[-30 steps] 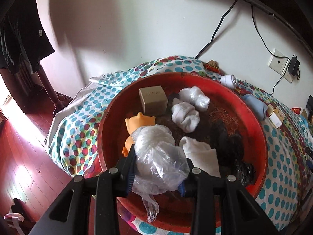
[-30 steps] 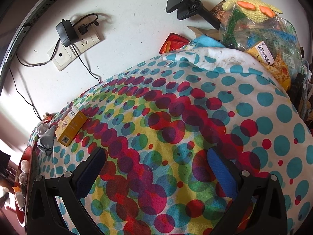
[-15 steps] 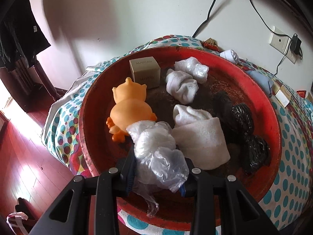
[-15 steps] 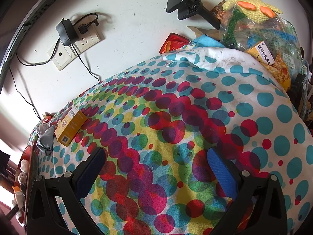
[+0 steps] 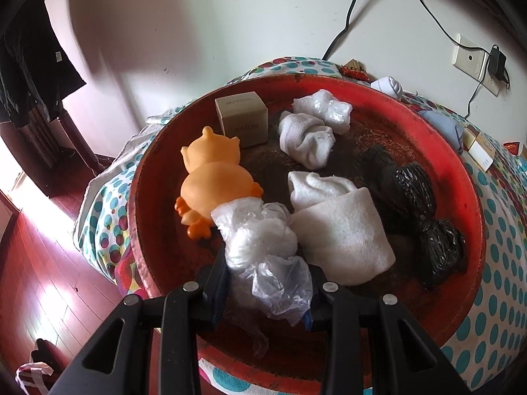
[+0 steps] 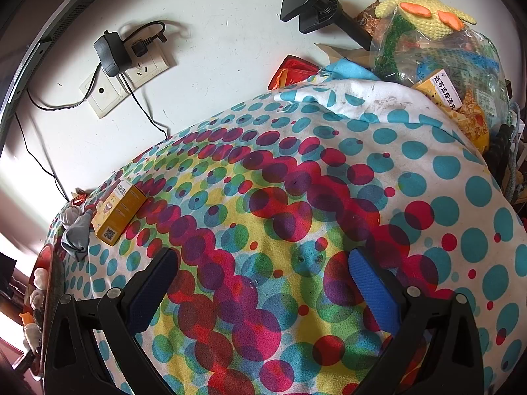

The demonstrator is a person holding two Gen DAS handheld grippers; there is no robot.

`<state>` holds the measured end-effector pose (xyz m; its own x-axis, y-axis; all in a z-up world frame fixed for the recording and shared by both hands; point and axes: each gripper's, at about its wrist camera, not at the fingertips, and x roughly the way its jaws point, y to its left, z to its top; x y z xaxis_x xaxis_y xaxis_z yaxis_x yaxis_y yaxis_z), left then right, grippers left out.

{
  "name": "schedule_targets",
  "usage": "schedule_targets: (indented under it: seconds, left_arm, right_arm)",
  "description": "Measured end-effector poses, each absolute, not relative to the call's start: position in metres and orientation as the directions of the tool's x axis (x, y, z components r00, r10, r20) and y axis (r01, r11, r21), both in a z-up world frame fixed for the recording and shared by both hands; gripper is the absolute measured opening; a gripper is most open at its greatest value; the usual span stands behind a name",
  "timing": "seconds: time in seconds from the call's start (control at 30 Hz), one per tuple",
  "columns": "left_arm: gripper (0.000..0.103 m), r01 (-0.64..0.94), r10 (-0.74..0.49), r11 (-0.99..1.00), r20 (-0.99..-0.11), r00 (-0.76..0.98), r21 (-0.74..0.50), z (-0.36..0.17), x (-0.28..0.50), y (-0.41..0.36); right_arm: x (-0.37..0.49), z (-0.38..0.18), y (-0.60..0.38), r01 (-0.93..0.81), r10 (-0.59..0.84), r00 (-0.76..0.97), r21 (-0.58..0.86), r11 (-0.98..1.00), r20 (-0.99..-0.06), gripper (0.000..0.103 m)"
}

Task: Organize objects
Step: 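Lower the clear bag into the tray and open the left gripper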

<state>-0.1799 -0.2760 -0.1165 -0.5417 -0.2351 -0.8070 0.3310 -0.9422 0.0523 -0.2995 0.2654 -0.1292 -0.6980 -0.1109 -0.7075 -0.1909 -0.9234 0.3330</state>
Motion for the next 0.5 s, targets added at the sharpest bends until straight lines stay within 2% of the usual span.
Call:
schedule_targets:
  seconds: [0.13,0.23,0.33,0.4,0.5]
  left_arm:
    - [0.037,0.333,-0.226,-0.942,-0.8,-0.556,0.035,-0.117,-0.18,-0.276]
    - [0.049,0.332,-0.231,-0.943,-0.784,-0.576,0.033,-0.115,-0.179,-0.274]
    - [0.054,0.363,-0.279,-0.932,-0.687,-0.671,0.025,-0.096,-0.165,-0.271]
    - [0.062,0.388,-0.295,-0.921,-0.611,-0.734,-0.021,-0.08,-0.151,-0.271]
    - [0.064,0.413,-0.299,-0.906,-0.551,-0.779,-0.092,-0.064,-0.129,-0.27]
  right_arm:
    - [-0.3,-0.129,0.265,-0.191,-0.111,-0.698,0.333,-0.923,-0.708,0.103]
    - [-0.299,-0.129,0.266,-0.191,-0.113,-0.699,0.335,-0.923,-0.707,0.103]
    - [-0.3,-0.129,0.264,-0.191,-0.11,-0.697,0.332,-0.924,-0.708,0.103]
    - [-0.3,-0.129,0.264,-0.193,-0.104,-0.694,0.324,-0.926,-0.712,0.103]
    - [-0.302,-0.13,0.257,-0.192,-0.071,-0.675,0.268,-0.944,-0.734,0.103]
